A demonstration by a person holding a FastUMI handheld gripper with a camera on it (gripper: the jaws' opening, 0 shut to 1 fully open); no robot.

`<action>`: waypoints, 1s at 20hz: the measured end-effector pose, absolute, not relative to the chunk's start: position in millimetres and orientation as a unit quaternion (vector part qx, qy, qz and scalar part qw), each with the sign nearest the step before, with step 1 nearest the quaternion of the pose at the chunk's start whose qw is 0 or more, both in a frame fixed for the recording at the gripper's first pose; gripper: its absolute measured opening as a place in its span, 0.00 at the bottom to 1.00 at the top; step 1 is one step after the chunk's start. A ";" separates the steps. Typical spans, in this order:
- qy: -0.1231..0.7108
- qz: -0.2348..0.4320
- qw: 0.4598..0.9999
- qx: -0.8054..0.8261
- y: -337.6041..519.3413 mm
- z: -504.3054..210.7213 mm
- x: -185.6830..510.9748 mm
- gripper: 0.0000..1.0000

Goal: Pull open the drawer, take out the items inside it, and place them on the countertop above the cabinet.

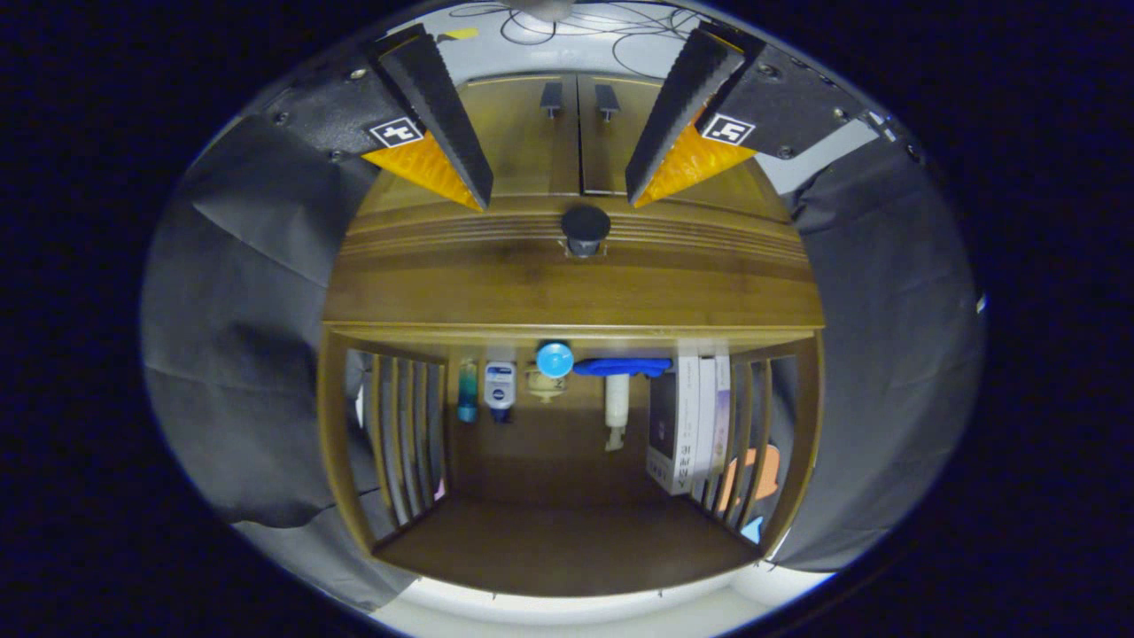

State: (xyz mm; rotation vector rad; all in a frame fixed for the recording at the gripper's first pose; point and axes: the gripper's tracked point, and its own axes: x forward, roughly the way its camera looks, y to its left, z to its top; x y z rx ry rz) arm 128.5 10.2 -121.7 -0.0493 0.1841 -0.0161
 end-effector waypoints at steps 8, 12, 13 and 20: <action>0.043 0.011 0.999 -0.031 7.5 -64.2 25.4 0.99; 0.021 -0.002 1.000 -0.020 -6.2 -43.5 1.7 0.99; 0.015 -0.003 1.000 -0.021 -7.6 -39.1 -1.3 0.99; 0.017 -0.009 0.999 -0.027 -13.4 -39.1 -5.1 0.99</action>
